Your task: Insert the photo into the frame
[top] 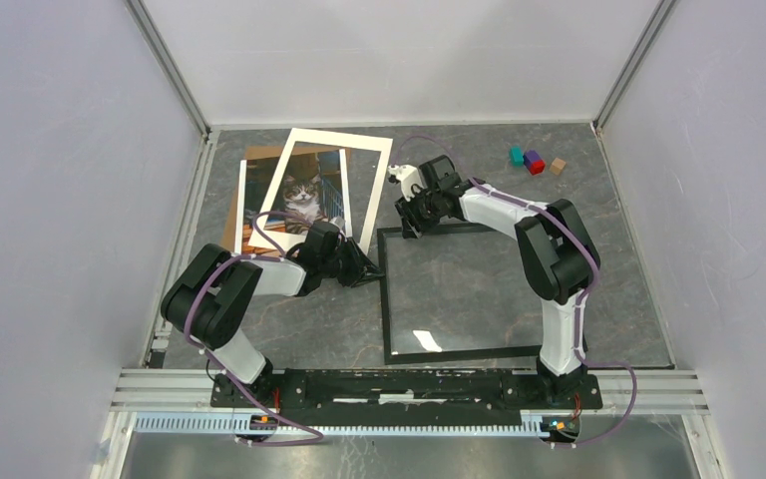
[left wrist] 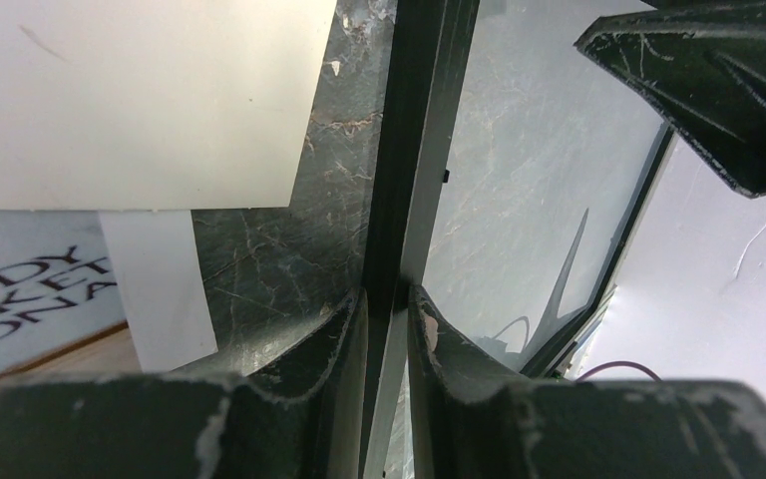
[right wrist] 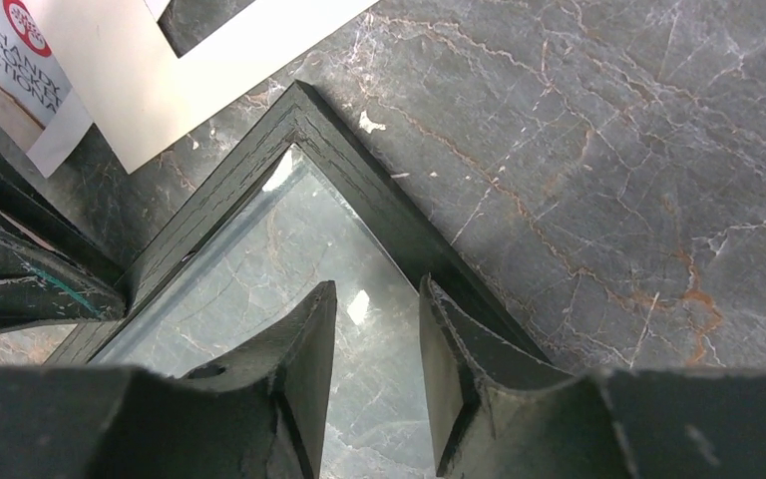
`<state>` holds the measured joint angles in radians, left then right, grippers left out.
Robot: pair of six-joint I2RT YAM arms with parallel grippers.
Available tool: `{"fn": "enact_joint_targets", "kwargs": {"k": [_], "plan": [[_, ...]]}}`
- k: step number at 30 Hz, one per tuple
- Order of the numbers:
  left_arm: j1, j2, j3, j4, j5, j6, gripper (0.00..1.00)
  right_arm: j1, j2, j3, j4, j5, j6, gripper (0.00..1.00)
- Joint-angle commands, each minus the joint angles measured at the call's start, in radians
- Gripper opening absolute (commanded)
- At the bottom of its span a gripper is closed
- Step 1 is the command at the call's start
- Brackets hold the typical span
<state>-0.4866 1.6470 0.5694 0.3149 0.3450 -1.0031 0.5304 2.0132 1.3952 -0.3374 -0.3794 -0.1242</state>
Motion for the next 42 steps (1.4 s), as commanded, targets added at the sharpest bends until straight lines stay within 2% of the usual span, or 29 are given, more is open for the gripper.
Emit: {"fn": "enact_joint_targets", "kwargs": {"k": [1, 6, 15, 23, 31, 42], "plan": [[0.005, 0.048, -0.027, -0.162, -0.147, 0.066, 0.26, 0.022, 0.002, 0.007, -0.152, -0.020, 0.029, 0.45], [0.005, 0.050, -0.026, -0.165, -0.144, 0.069, 0.26, 0.021, 0.017, 0.085, -0.194, 0.009, 0.020, 0.54], [0.004, 0.037, -0.024, -0.172, -0.141, 0.078, 0.27, 0.014, 0.026, 0.136, -0.240, 0.070, -0.009, 0.64], [0.005, 0.040, -0.029, -0.168, -0.134, 0.080, 0.28, -0.021, -0.004, 0.102, -0.199, 0.068, -0.006, 0.66], [0.005, 0.040, -0.029, -0.165, -0.129, 0.078, 0.28, -0.025, 0.044, 0.117, -0.208, 0.058, -0.007, 0.66], [0.005, 0.054, -0.026, -0.154, -0.124, 0.070, 0.28, -0.020, 0.006, -0.065, -0.128, -0.014, 0.031, 0.63]]}}
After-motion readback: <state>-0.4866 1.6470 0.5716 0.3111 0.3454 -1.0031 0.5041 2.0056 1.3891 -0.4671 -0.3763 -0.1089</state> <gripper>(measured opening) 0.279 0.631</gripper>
